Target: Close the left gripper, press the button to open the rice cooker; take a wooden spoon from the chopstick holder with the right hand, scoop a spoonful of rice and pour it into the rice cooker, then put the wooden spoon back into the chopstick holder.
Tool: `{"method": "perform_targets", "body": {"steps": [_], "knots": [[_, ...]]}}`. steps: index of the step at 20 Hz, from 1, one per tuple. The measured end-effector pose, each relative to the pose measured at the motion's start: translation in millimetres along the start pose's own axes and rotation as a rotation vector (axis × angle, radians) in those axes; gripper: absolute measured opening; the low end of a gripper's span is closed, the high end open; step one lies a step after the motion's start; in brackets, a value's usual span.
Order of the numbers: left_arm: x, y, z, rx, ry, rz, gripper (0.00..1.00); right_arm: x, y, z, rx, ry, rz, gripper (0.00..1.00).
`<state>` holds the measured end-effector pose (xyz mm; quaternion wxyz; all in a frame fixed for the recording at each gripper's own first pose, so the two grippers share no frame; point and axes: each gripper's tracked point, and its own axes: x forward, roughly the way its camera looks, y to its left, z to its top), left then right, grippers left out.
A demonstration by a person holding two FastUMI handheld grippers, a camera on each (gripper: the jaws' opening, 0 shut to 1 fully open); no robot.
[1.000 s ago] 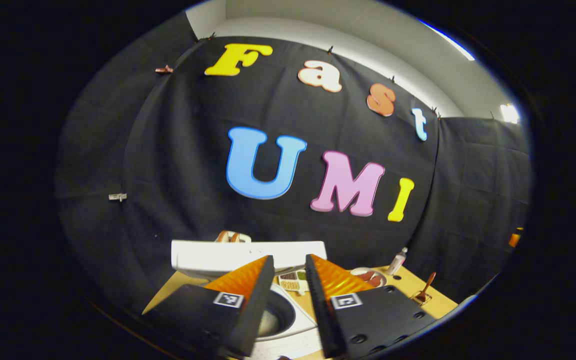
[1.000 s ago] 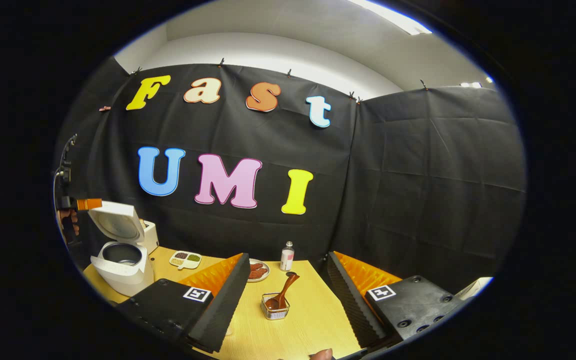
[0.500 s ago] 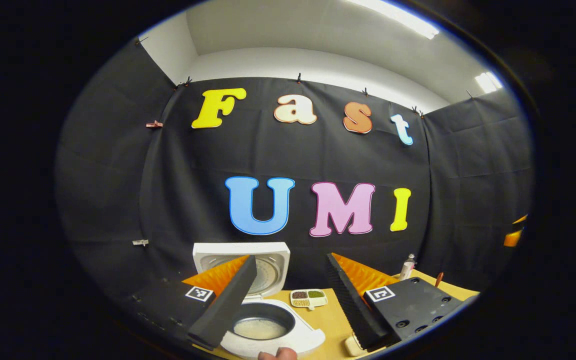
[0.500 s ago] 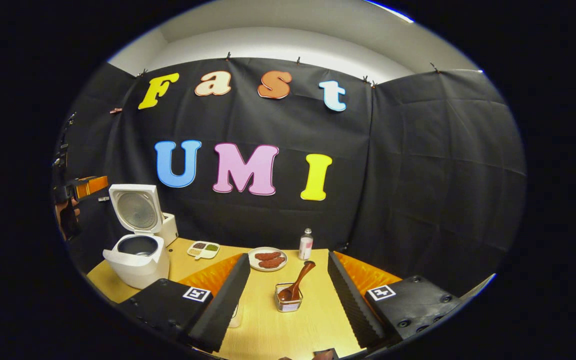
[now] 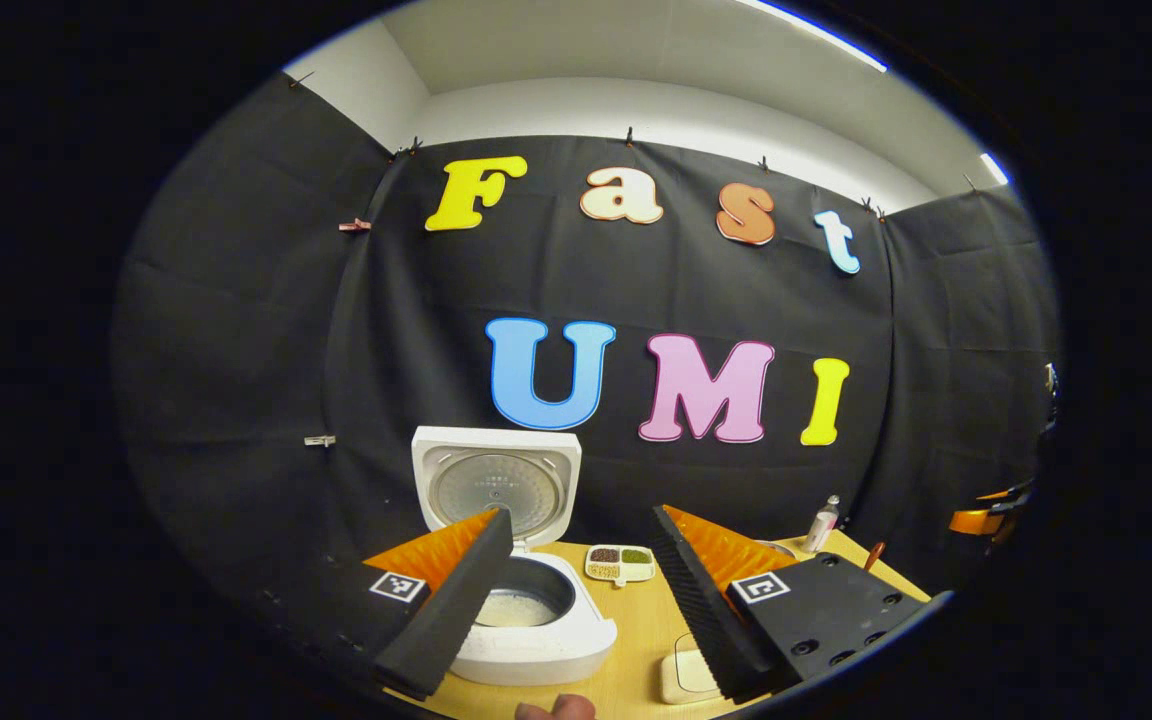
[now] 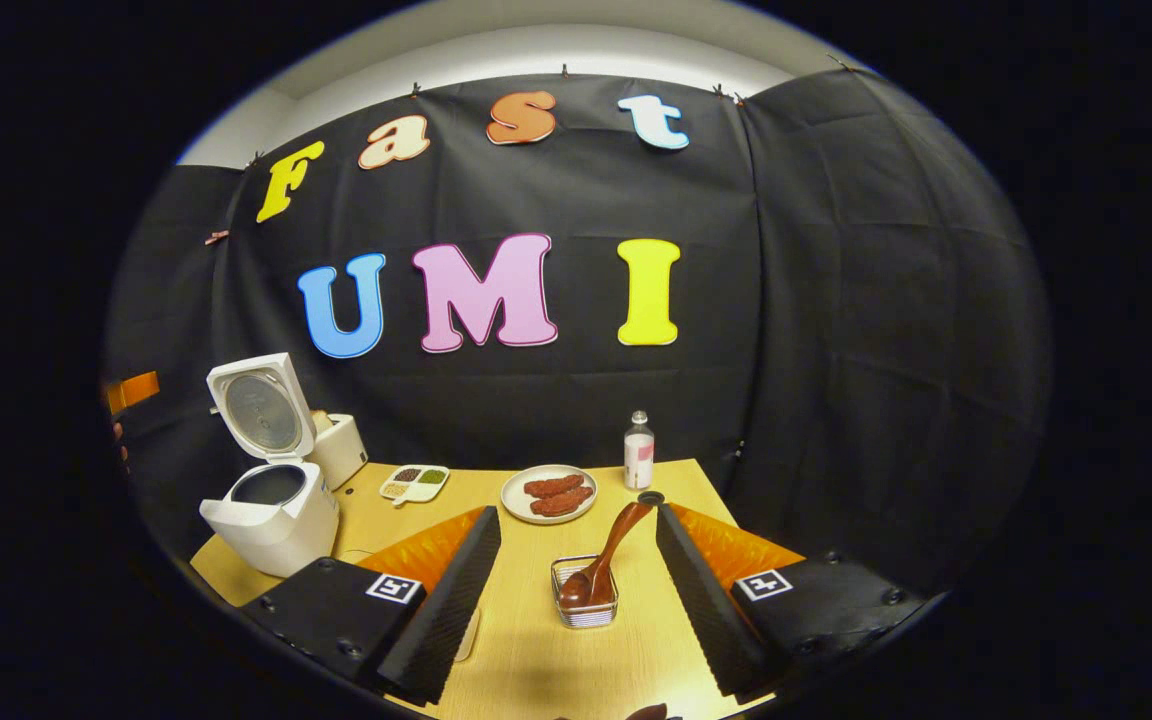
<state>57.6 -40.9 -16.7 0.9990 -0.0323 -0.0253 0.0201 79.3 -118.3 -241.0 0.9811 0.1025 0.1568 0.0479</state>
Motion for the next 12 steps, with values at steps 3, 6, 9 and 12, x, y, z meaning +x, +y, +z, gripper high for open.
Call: {"method": "perform_targets", "body": {"steps": [3,6,9,12], "knots": [[-7.4,-6.2,-9.8,0.003,0.024,0.035,0.95,40.7,-13.0,-39.7,0.039,0.091,0.053,0.97],[-13.7,-10.5,-19.3,0.006,0.045,0.066,0.95,74.5,-20.4,-70.8,0.088,0.159,0.096,0.95],[-20.8,-10.3,-32.8,0.005,0.071,0.097,0.95,102.6,-18.8,-101.1,0.132,0.226,0.146,0.92],[-27.1,-8.3,-47.3,0.000,0.099,0.134,0.95,134.0,-26.4,-128.1,0.149,0.270,0.143,0.84]]}}
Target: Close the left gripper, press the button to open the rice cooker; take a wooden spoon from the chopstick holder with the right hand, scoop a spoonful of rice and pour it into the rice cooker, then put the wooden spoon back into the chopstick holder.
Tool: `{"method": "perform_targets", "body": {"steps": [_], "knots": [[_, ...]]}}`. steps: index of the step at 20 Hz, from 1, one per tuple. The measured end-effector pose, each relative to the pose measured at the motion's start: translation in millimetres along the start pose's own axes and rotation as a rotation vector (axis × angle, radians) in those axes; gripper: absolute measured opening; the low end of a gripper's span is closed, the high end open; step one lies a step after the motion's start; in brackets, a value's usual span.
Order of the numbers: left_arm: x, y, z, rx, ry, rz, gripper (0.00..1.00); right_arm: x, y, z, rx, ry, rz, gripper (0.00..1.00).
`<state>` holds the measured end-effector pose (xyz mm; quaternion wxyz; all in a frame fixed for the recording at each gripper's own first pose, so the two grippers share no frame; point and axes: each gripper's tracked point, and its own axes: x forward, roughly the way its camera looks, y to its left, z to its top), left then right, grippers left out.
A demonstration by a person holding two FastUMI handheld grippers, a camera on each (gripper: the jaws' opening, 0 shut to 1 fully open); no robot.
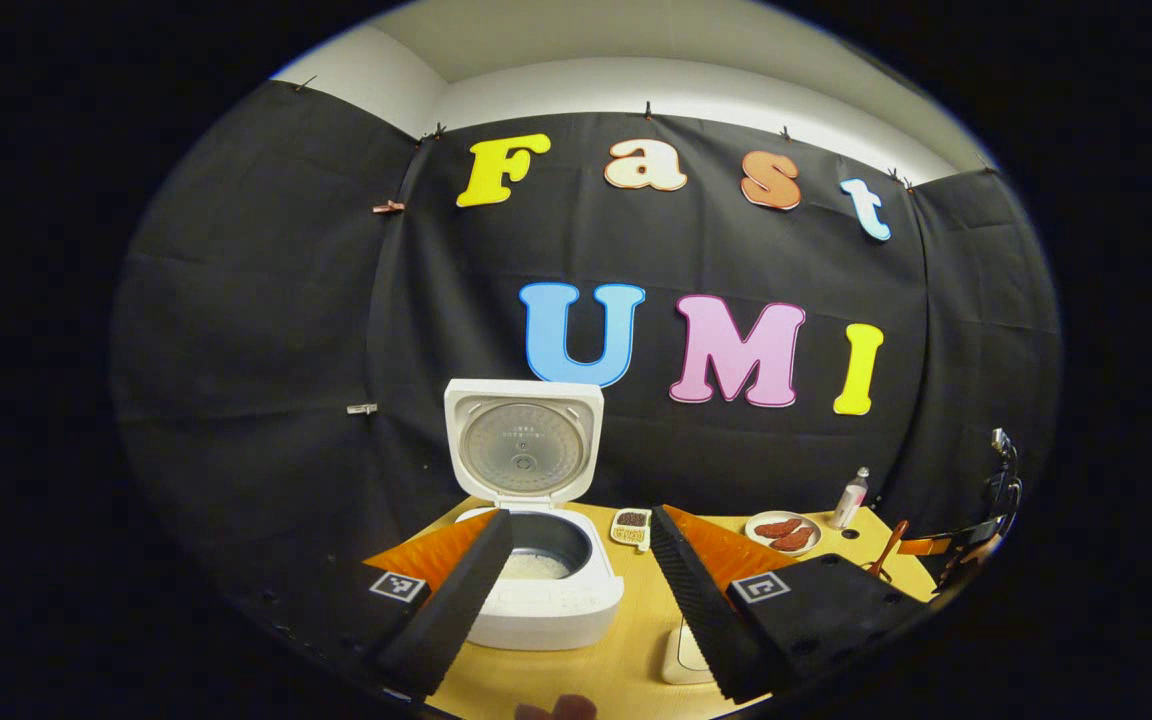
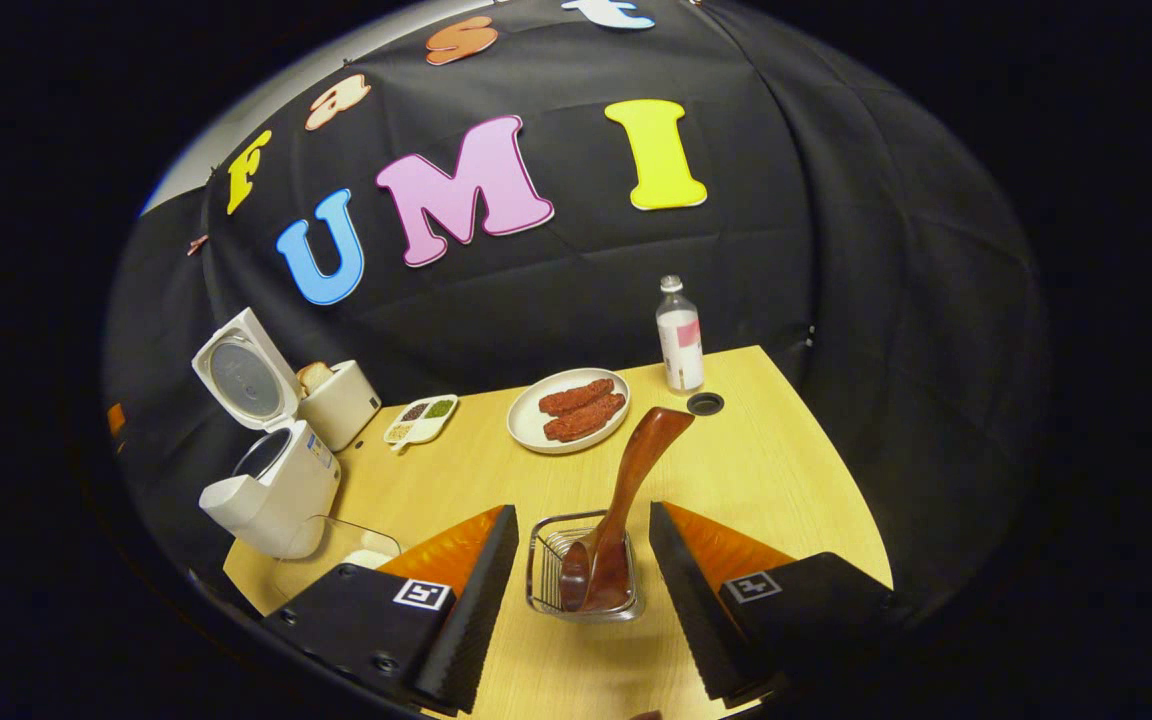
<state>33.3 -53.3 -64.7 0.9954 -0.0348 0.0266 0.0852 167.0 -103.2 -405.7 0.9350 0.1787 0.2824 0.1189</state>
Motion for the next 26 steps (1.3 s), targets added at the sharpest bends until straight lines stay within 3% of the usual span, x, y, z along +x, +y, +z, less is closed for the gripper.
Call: {"method": "perform_targets", "body": {"steps": [2,3,4,5,7,8,10,11,14,18,19,20,26], "knots": [[-3.1,0.3,-13.3,-0.011,0.026,0.017,0.95,17.5,-9.0,-5.5,0.019,0.015,0.002,0.83],[-5.8,1.2,-20.1,-0.020,0.039,0.027,0.95,26.4,-11.8,-8.5,0.030,0.020,0.000,0.78],[-7.7,3.6,-25.6,-0.034,0.051,0.039,0.95,32.1,-13.6,-12.3,0.038,0.031,0.005,0.63],[-9.5,5.8,-30.9,-0.046,0.060,0.054,0.95,40.7,-13.4,-14.8,0.046,0.036,0.016,0.57],[-14.4,10.2,-41.3,-0.066,0.081,0.084,0.95,53.9,-15.0,-17.4,0.062,0.044,0.033,0.56],[-17.3,11.8,-44.1,-0.073,0.088,0.096,0.95,60.2,-17.4,-21.4,0.065,0.051,0.031,0.48],[-22.4,14.6,-45.3,-0.065,0.091,0.115,0.95,68.3,-19.7,-25.0,0.085,0.062,0.041,0.20],[-24.2,16.0,-45.6,-0.050,0.088,0.123,0.95,64.7,-17.9,-21.9,0.102,0.058,0.045,0.25],[-27.0,18.6,-38.7,-0.026,0.077,0.131,0.95,60.4,-16.4,-14.5,0.161,0.029,0.050,0.11],[-28.8,22.9,-33.9,-0.040,0.070,0.129,0.95,39.0,-5.9,15.7,0.115,-0.063,0.057,0.11],[-29.2,25.6,-33.2,-0.036,0.069,0.128,0.95,35.6,-3.6,26.4,0.095,-0.086,0.050,0.16],[-29.0,29.2,-30.8,-0.031,0.069,0.126,0.95,28.2,1.2,36.9,0.076,-0.107,0.043,0.11],[-27.6,53.9,-13.2,0.035,0.043,0.091,0.95,-37.1,97.6,88.1,0.009,-0.245,0.121,0.11]]}}
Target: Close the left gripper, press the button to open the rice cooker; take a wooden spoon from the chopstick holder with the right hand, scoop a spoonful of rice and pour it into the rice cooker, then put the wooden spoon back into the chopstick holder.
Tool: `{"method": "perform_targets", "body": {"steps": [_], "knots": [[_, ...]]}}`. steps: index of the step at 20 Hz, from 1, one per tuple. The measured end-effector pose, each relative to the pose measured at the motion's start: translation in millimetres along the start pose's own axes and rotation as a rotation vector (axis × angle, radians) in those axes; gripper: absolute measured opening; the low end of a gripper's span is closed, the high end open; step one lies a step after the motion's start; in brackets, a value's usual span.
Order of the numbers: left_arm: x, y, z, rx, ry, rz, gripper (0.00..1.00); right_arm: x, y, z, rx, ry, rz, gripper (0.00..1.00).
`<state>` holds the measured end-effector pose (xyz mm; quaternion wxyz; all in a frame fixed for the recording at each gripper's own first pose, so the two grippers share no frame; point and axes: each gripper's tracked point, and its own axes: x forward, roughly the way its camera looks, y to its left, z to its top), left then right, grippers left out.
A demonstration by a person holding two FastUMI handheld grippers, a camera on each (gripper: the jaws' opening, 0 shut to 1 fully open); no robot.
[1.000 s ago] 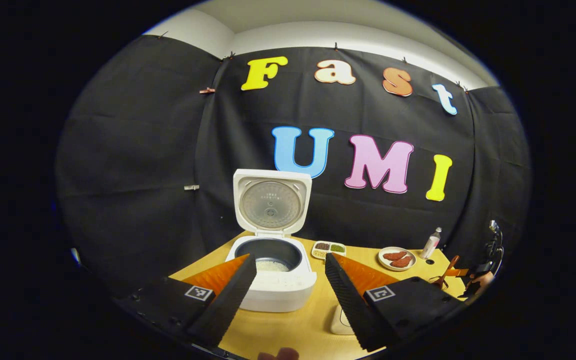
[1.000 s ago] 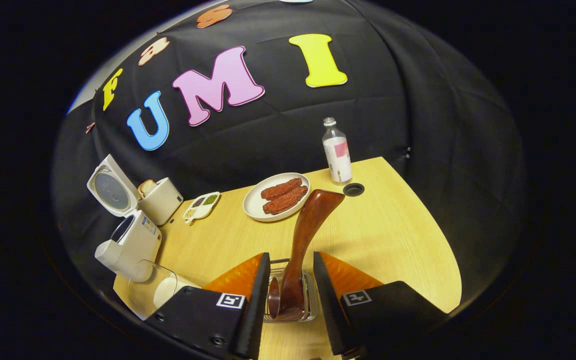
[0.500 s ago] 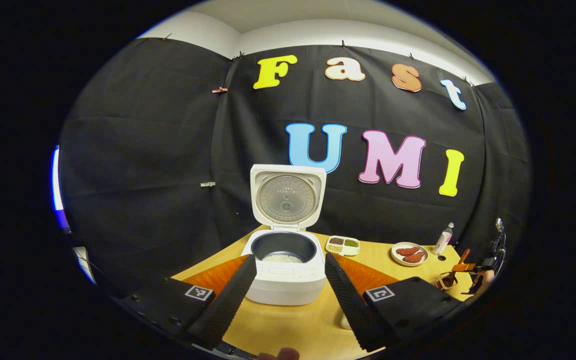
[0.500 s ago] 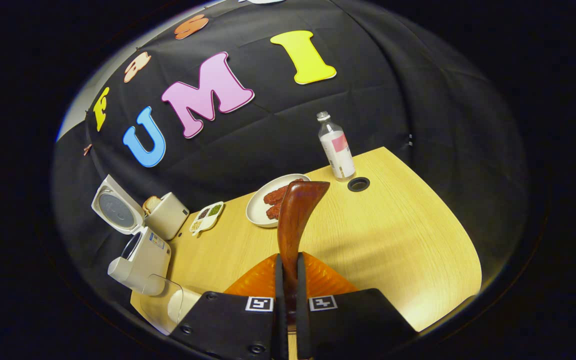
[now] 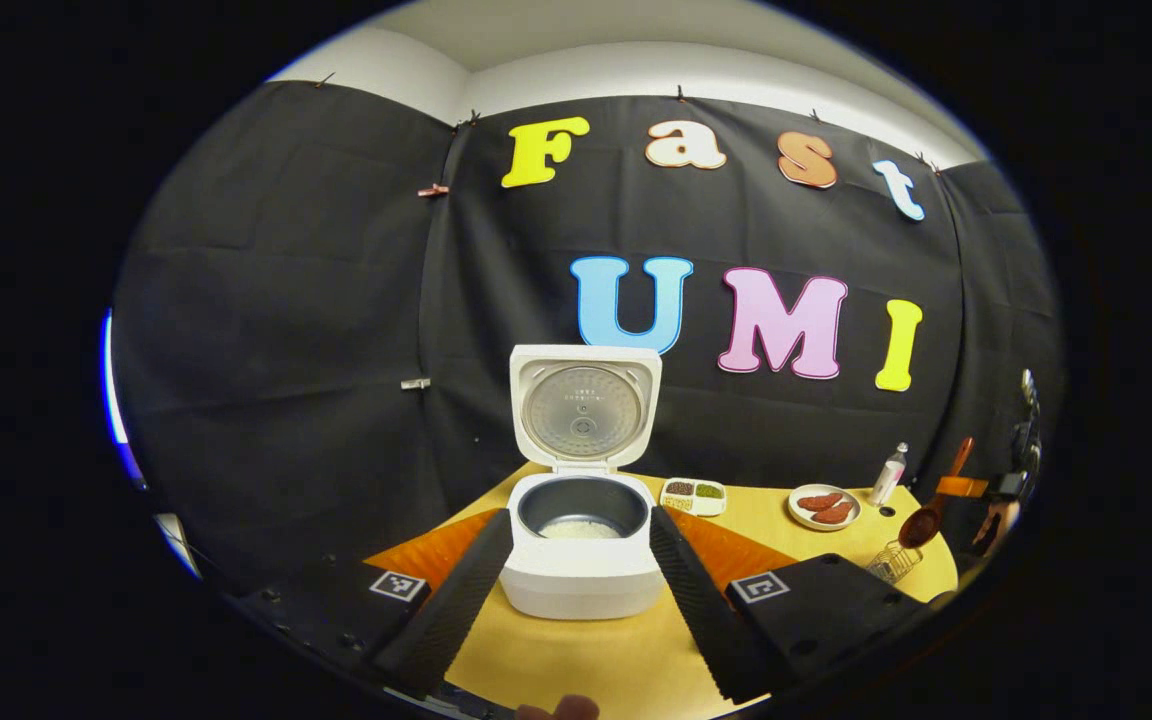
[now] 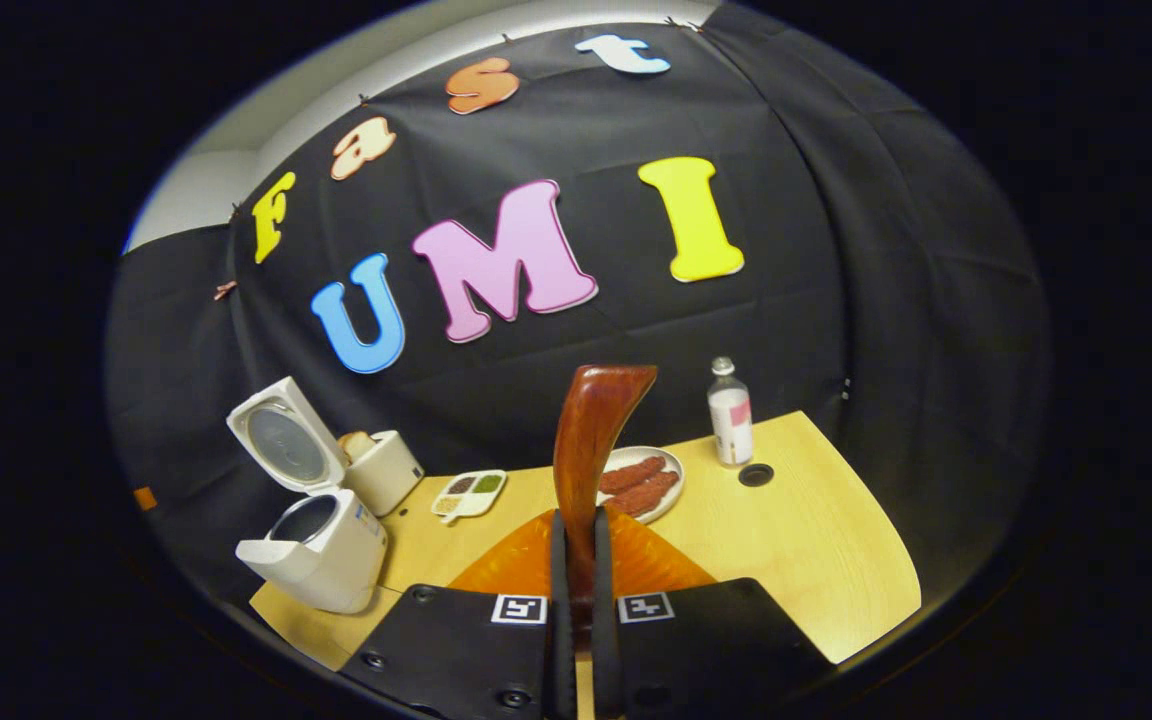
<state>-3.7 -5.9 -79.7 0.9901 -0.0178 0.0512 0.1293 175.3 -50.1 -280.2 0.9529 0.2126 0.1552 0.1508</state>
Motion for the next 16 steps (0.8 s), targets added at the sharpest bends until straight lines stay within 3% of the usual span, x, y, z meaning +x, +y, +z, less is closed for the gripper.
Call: {"method": "perform_targets", "body": {"steps": [4,8,12,16], "knots": [[5.3,12.2,14.1,0.023,-0.018,-0.058,0.95,-22.0,77.8,-1.4,-0.062,-0.041,0.004,0.11],[7.3,28.8,15.4,0.028,-0.015,-0.113,0.95,-25.1,123.4,-58.0,-0.085,-0.010,-0.072,0.11],[3.2,46.8,13.7,0.021,-0.002,-0.148,0.95,-6.5,130.5,-125.6,-0.245,0.064,-0.167,0.11],[3.3,65.9,9.8,0.043,0.007,-0.153,0.95,12.8,129.5,-153.9,-0.428,0.079,-0.230,0.11]]}}
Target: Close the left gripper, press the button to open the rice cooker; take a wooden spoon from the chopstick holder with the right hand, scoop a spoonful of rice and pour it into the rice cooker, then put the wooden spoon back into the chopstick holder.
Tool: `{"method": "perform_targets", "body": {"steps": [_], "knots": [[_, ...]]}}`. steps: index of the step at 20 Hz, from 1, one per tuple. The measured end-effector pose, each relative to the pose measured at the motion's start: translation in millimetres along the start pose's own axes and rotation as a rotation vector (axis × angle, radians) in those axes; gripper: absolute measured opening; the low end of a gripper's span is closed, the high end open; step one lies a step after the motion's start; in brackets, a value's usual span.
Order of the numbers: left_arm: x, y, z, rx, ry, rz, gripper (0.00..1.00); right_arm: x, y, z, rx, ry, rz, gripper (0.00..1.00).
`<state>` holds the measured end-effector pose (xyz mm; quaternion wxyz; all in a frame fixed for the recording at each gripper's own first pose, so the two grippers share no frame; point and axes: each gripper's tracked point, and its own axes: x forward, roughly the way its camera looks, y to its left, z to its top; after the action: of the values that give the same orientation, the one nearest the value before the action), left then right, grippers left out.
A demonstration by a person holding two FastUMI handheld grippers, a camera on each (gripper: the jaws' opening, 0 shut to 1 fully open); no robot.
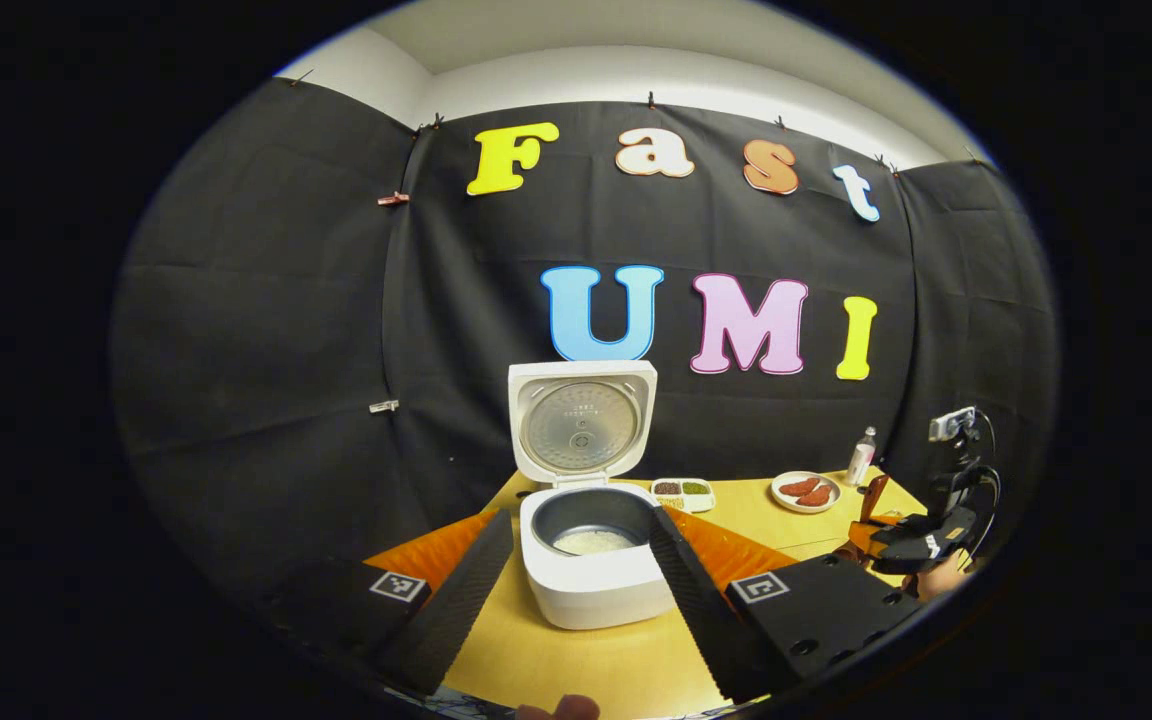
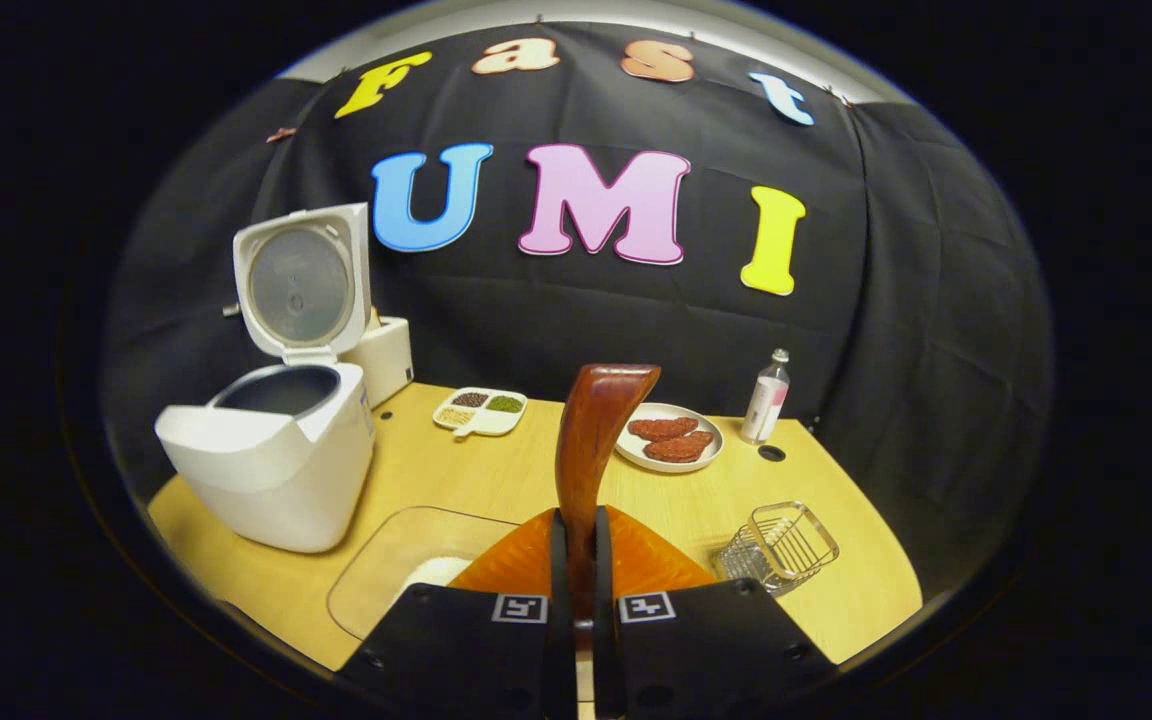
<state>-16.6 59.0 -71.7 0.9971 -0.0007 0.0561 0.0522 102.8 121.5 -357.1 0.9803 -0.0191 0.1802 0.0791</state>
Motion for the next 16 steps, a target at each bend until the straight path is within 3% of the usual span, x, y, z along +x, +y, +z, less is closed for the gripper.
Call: {"method": "perform_targets", "body": {"steps": [3,6,12,13,16], "knots": [[-0.3,9.6,-5.6,-0.014,0.012,0.002,0.95,8.1,3.2,-10.9,-0.075,0.006,-0.044,0.11],[1.9,14.9,-13.3,-0.024,0.026,-0.008,0.95,11.2,6.8,-38.1,-0.039,0.071,-0.087,0.11],[-0.9,35.7,-14.2,-0.005,0.023,0.016,0.95,5.7,41.7,-53.6,0.266,0.143,-0.081,0.11],[-1.8,36.8,-14.6,-0.005,0.026,0.015,0.95,6.3,44.8,-53.7,0.306,0.151,-0.079,0.15],[-2.1,41.9,-16.7,0.003,0.025,0.019,0.95,8.9,51.5,-54.1,0.468,0.180,-0.064,0.11]]}}
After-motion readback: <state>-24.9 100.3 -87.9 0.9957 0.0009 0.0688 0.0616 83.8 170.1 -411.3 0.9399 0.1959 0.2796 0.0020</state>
